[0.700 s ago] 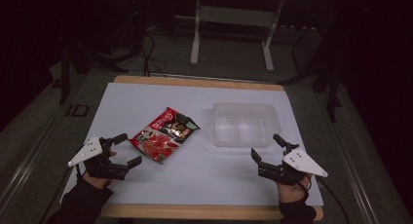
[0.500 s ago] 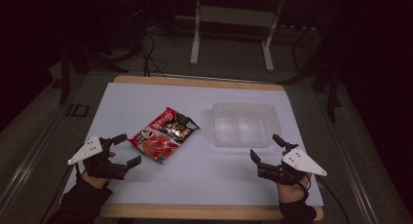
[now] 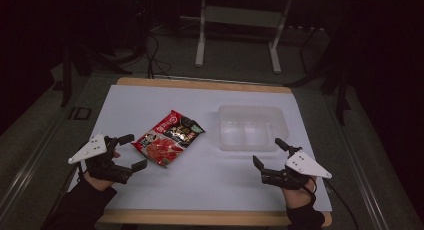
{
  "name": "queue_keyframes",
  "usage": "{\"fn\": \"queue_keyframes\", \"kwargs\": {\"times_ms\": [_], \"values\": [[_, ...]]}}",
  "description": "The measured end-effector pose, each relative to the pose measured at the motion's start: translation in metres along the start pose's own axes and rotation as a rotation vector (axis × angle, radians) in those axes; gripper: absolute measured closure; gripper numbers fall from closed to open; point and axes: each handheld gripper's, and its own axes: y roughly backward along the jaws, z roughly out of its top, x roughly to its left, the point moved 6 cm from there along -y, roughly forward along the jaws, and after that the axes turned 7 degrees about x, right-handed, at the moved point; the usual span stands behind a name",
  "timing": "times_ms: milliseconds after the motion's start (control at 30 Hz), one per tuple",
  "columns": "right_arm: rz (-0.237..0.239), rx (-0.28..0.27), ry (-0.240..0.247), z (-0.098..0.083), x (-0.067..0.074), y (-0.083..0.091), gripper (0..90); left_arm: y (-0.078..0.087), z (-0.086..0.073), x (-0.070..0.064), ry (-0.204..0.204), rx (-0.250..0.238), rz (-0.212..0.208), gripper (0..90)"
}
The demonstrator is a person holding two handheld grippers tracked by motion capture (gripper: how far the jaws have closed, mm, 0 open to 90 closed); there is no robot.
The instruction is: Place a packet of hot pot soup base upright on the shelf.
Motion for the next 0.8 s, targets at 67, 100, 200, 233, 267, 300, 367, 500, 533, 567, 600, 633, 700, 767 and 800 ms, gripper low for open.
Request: {"fn": "queue_keyframes", "kwargs": {"times_ms": [67,100,200,233,267,300,367,500,533,567,600,633,700,767,800], "values": [[0.014,-0.009,-0.003,0.002,0.002,0.000,9.5,-0.001,0.004,0.003,0.002,-0.003,0.004,1.1],[-0.007,-0.019,-0.009,0.003,0.002,0.000,9.4,-0.002,0.005,0.005,0.005,-0.006,0.000,1.0],[-0.004,-0.027,-0.027,0.006,0.002,-0.001,9.5,-0.007,0.009,0.012,0.020,0.004,-0.001,1.1],[-0.007,-0.024,-0.029,0.006,0.003,-0.001,9.5,-0.010,0.009,0.014,0.023,0.013,0.004,1.1],[0.000,-0.018,-0.026,0.006,0.004,-0.002,9.4,-0.012,0.010,0.016,0.021,0.025,0.001,1.1],[-0.004,-0.019,-0.023,0.006,0.004,-0.002,9.5,-0.015,0.011,0.019,0.020,0.036,0.005,1.1],[0.007,-0.019,-0.020,0.007,0.007,-0.001,9.5,-0.019,0.012,0.023,0.016,0.048,0.004,1.2],[0.019,-0.008,-0.014,0.007,0.008,-0.002,9.6,-0.031,0.017,0.034,0.008,0.066,0.025,2.8],[0.021,-0.005,-0.016,0.006,0.008,-0.002,9.6,-0.033,0.017,0.036,0.008,0.072,0.022,3.7],[0.025,-0.004,-0.017,0.006,0.008,-0.002,9.8,-0.035,0.018,0.039,0.011,0.075,0.028,4.6],[0.025,-0.005,-0.016,0.006,0.008,-0.002,9.8,-0.038,0.018,0.042,0.009,0.080,0.037,5.3],[0.027,-0.006,-0.017,0.006,0.008,-0.002,9.8,-0.040,0.018,0.044,0.010,0.083,0.038,7.4],[0.028,-0.007,-0.020,0.006,0.009,-0.001,9.8,-0.047,0.017,0.050,0.004,0.109,0.053,12.2],[0.031,-0.004,-0.020,0.006,0.009,-0.002,9.8,-0.054,0.016,0.056,0.007,0.140,0.064,14.5],[0.031,-0.004,-0.020,0.006,0.009,-0.002,9.8,-0.057,0.016,0.059,0.011,0.146,0.064,15.3]]}}
